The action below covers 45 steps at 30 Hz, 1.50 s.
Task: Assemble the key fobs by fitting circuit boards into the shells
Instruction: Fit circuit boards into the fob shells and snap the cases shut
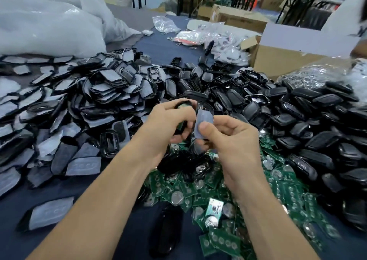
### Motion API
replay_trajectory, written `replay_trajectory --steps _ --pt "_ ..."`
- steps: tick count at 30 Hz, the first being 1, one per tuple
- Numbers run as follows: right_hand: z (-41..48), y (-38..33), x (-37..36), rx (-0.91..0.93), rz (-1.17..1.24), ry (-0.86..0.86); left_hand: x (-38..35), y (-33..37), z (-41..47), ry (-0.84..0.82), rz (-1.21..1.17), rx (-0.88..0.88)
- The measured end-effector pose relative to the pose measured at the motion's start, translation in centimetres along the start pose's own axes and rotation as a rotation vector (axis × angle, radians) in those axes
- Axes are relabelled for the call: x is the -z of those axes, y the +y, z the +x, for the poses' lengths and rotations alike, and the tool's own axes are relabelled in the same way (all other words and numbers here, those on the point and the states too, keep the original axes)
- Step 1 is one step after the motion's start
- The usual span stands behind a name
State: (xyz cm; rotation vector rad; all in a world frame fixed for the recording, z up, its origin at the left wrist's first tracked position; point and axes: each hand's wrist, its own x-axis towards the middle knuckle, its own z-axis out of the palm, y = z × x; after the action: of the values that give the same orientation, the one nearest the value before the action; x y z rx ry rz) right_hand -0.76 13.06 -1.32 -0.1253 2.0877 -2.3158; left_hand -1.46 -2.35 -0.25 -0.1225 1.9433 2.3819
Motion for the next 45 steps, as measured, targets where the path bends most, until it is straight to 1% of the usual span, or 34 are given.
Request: replay_trajectory --steps 3,5,11,13,16,19,21,27,32,35,37,40,42,45 --pt "0.1 0.3 0.3 -0.008 -0.047 -0.006 0.0 -0.5 0.1 0.050 0.163 -0.020" --pt "0.1 0.5 0.3 -0.022 -0.059 -0.011 0.1 -0.6 0.0 0.052 0.179 -0.004" --pt "0.2 0.5 0.6 -0.003 -0.064 -0.011 1.1 -0.3 -0.2 -0.103 0.133 -0.012" --pt "0.3 0.4 0.7 -0.019 -0.051 -0.033 1.2 -0.2 -0.2 -0.068 0.135 -0.012" --pt "0.4 0.0 1.2 -0.092 -0.042 -0.141 1.2 -0.3 -0.1 0.016 0.109 -0.023" --pt "0.7 -0.2 1.7 -0.119 -0.040 -0.188 1.1 -0.4 -0.1 0.030 0.100 -0.023" --pt "0.8 -0.1 1.8 -0.109 -0.033 -0.175 1.1 -0.4 -0.1 0.011 0.103 -0.018" --pt "0.9 0.5 1.4 -0.144 -0.020 -0.050 1.2 -0.5 -0.3 -0.081 0.206 -0.025" --pt "0.6 0.6 0.9 -0.155 -0.001 -0.059 1.3 -0.6 -0.2 -0.061 0.165 -0.013" --pt "0.5 0.5 0.9 -0.129 0.012 -0.072 1.5 -0.7 0.0 -0.041 0.144 -0.012" --pt "0.4 0.4 1.0 -0.081 -0.013 -0.050 1.5 -0.9 0.0 -0.044 0.150 -0.001" --pt "0.5 0.6 1.2 0.063 -0.225 0.077 1.4 -1.4 0.0 -0.035 0.156 -0.001" --pt "0.6 0.5 1.2 0.132 -0.350 0.128 1.4 -1.6 0.1 -0.019 0.154 -0.006" --pt "0.6 0.5 1.1 0.172 -0.381 0.154 1.3 -1.6 0.2 -0.009 0.169 -0.020"
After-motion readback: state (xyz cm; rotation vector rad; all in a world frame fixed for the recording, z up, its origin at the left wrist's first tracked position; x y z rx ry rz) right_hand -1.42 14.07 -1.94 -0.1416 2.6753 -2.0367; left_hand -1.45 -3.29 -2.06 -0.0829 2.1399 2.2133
